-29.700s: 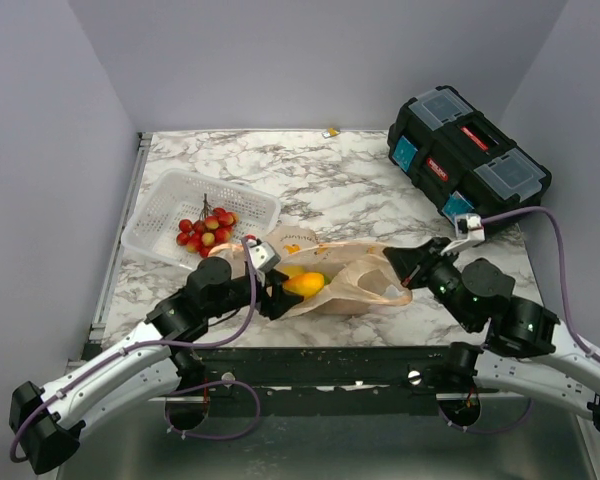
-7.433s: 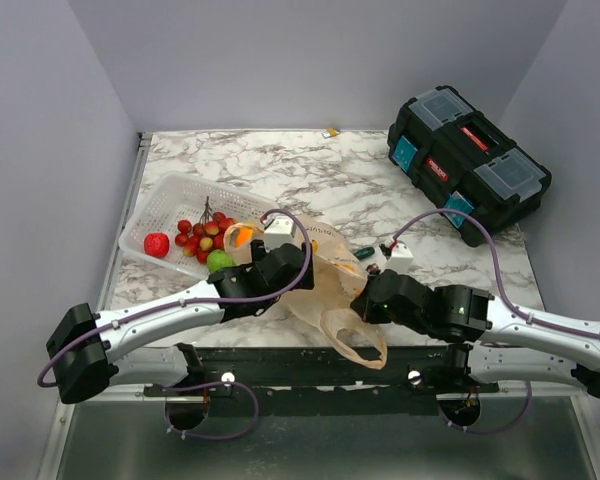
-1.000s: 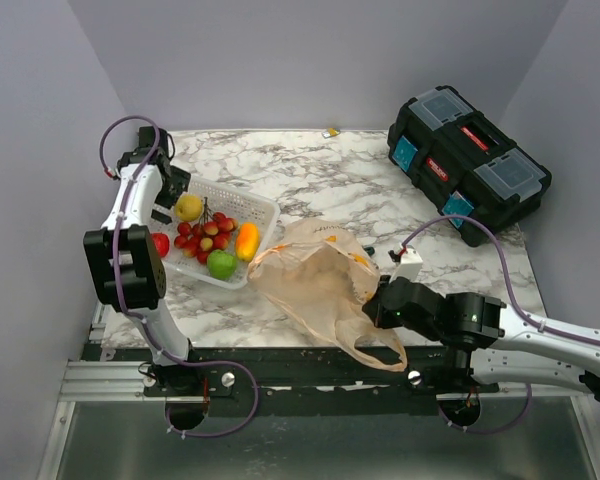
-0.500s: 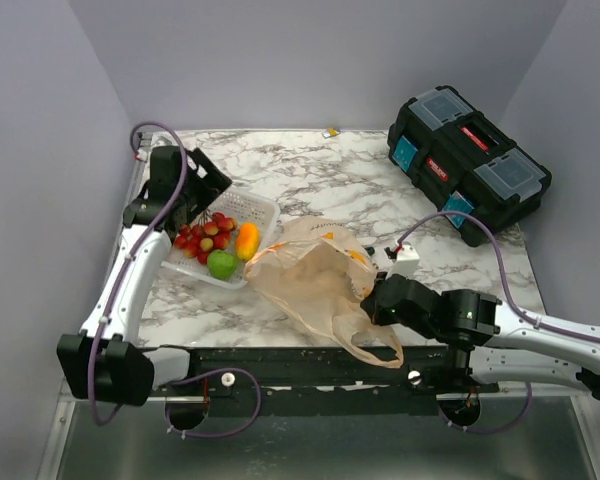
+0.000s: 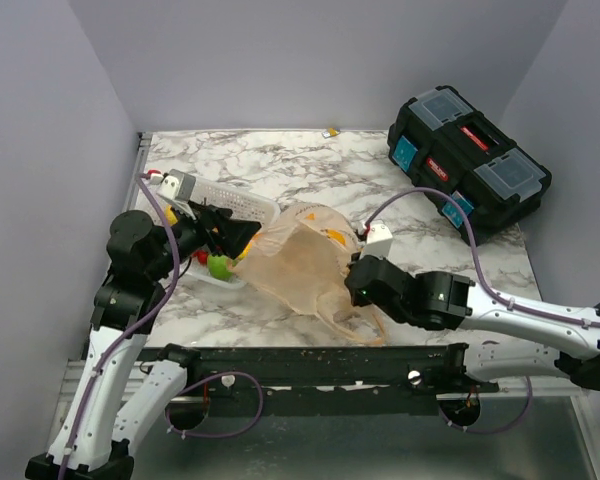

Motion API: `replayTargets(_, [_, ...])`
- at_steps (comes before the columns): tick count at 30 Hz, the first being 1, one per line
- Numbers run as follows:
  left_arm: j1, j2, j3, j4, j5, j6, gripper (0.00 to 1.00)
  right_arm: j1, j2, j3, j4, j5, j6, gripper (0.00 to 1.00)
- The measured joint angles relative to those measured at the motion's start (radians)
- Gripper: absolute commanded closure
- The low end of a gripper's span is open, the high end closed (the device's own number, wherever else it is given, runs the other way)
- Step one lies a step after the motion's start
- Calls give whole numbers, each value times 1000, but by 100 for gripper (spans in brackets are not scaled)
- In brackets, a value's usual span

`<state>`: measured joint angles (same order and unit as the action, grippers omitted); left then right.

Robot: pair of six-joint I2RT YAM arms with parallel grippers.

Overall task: Take the fake fruits out of the plastic bag
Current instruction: Place the plastic bag at the center of the board.

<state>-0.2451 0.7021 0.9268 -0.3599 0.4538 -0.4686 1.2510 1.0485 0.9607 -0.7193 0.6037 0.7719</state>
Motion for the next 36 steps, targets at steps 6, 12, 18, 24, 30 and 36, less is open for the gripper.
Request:
replayTargets(6, [-35, -35, 66, 58, 212, 55, 17, 0, 109, 143, 93, -16, -173, 99])
replayTargets(12, [-137, -108, -7, 215, 457, 30, 17, 0, 48, 17, 157, -30, -242, 99])
replayTargets(18, [-229, -142, -132, 277, 500, 9, 18, 0, -99, -187, 121, -68, -105, 99])
replayTargets(24, [-315, -129, -200, 287, 473, 1, 18, -1, -185, -273, 69, -103, 68, 99])
replayTargets(30, [-339, -130, -194, 284, 437, 21, 16, -1, -149, -259, -1, -106, 166, 99])
replayTargets(36, [-340, -156, -188, 232, 354, 58, 12, -1, -127, -197, -60, -40, 205, 99])
